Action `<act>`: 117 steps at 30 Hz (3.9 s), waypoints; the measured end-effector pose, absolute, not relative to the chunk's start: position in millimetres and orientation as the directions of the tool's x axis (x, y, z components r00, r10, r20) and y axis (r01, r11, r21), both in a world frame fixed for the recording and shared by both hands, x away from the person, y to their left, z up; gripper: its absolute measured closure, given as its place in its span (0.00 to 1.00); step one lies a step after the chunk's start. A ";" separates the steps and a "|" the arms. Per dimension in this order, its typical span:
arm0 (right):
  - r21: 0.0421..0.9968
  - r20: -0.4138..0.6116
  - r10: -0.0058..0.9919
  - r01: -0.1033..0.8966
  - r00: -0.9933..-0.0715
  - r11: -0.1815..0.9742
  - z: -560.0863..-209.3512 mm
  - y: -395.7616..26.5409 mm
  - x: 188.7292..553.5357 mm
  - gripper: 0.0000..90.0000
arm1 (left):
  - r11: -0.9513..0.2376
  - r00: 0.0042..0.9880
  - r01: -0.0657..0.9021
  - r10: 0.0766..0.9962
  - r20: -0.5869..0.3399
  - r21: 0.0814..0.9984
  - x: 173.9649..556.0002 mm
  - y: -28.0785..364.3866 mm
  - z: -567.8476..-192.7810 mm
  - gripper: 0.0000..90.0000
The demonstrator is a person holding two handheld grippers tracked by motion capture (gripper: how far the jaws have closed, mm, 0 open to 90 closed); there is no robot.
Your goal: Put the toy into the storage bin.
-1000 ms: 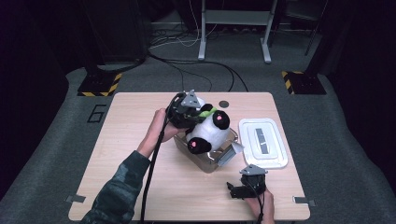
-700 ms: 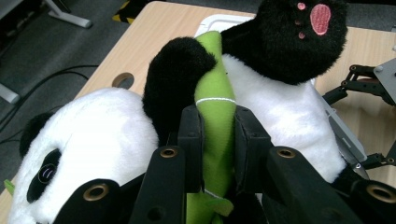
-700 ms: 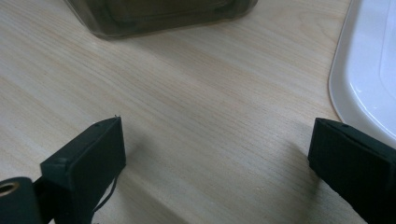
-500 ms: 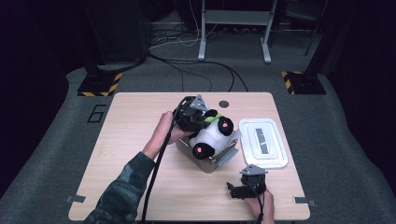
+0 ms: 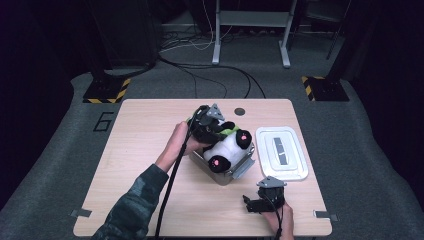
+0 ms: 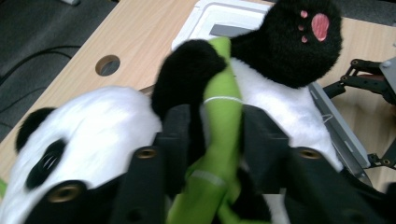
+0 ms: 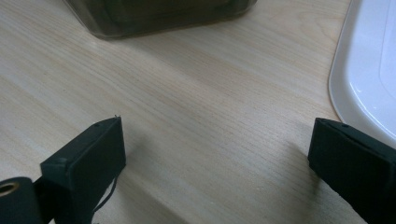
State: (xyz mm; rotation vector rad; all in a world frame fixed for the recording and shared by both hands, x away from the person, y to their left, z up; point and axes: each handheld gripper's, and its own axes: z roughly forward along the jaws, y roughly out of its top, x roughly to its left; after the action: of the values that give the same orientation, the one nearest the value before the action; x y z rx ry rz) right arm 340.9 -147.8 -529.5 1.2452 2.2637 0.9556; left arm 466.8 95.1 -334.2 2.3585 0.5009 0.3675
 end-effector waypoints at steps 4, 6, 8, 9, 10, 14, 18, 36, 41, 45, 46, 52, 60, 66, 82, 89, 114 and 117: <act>0.720 -0.009 0.846 0.584 -0.533 0.376 -529.5 -147.9 341.0 0.04 | -0.653 0.873 0.280 0.478 0.096 0.704 469.0 100.6 -333.5 0.46; 0.720 -0.009 0.846 0.584 -0.533 0.375 -529.5 -147.9 341.0 0.04 | -0.626 0.863 0.297 0.500 0.078 0.722 469.8 105.2 -332.6 0.40; 0.720 -0.008 0.847 0.585 -0.532 0.374 -529.5 -147.8 340.9 0.04 | -0.602 0.855 0.309 0.516 0.063 0.736 470.5 109.0 -332.2 0.36; 0.720 -0.008 0.846 0.584 -0.533 0.374 -529.5 -147.9 341.0 0.04 | -0.594 0.851 0.315 0.521 0.057 0.740 470.9 110.5 -332.1 0.33; 0.720 -0.008 0.846 0.585 -0.532 0.375 -529.5 -147.8 340.9 0.04 | -0.586 0.847 0.323 0.529 0.049 0.743 471.5 111.3 -332.4 0.32; 0.720 -0.009 0.846 0.584 -0.533 0.375 -529.5 -147.9 341.0 0.04 | -0.573 0.832 0.327 0.552 0.059 0.752 470.8 110.9 -333.4 0.21; 0.722 0.000 0.851 0.588 -0.526 0.363 -529.5 -147.0 340.8 0.04 | -0.551 0.809 0.328 0.584 0.073 0.767 467.7 113.8 -330.0 0.15; 0.722 0.000 0.851 0.589 -0.525 0.363 -529.5 -147.0 340.7 0.04 | -0.564 0.761 0.436 0.647 0.047 0.701 483.8 114.1 -356.1 0.01; 0.723 -0.001 0.851 0.587 -0.526 0.364 -529.5 -147.1 340.7 0.04 | -0.557 0.754 0.470 0.656 0.017 0.685 488.2 114.4 -364.6 0.00; 0.722 -0.001 0.850 0.588 -0.526 0.365 -529.5 -147.1 340.7 0.04 | -0.549 0.752 0.486 0.659 -0.006 0.680 491.8 116.9 -370.7 0.00; 0.722 -0.002 0.850 0.587 -0.527 0.366 -529.5 -147.2 340.8 0.04 | -0.543 0.751 0.488 0.660 -0.012 0.683 492.0 117.7 -370.6 0.00; 0.722 -0.001 0.850 0.588 -0.526 0.365 -529.5 -147.1 340.8 0.04 | -0.510 0.775 0.454 0.631 -0.041 0.730 485.6 113.2 -355.2 0.02; 0.722 0.000 0.851 0.589 -0.525 0.364 -529.5 -147.0 340.7 0.04 | -0.566 0.778 0.451 0.629 0.007 0.690 487.6 87.1 -364.2 0.00; 0.722 0.001 0.851 0.589 -0.525 0.363 -529.5 -146.9 340.6 0.04 | -0.584 0.768 0.458 0.640 0.033 0.671 487.9 82.8 -370.7 0.00; 0.722 -0.001 0.850 0.588 -0.526 0.365 -529.5 -147.0 340.6 0.04 | -0.580 0.759 0.461 0.650 0.041 0.672 483.0 82.4 -376.9 0.01; 0.722 0.001 0.851 0.589 -0.525 0.363 -529.4 -146.8 340.5 0.04 | -0.625 0.780 0.438 0.622 0.073 0.646 467.8 85.1 -372.6 0.01; 0.721 0.001 0.850 0.590 -0.527 0.365 -529.4 -147.1 340.7 0.04 | -0.640 0.785 0.462 0.618 0.054 0.615 471.5 81.1 -391.4 0.01; 0.721 0.000 0.851 0.589 -0.526 0.364 -529.4 -147.0 340.7 0.04 | -0.603 0.781 0.452 0.623 0.034 0.657 462.4 92.5 -378.7 0.01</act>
State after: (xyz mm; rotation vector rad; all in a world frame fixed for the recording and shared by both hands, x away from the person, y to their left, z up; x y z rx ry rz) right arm 340.7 -147.0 -529.4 1.2587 2.2568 0.9621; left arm 462.4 92.5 -378.7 2.3207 0.7956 0.3428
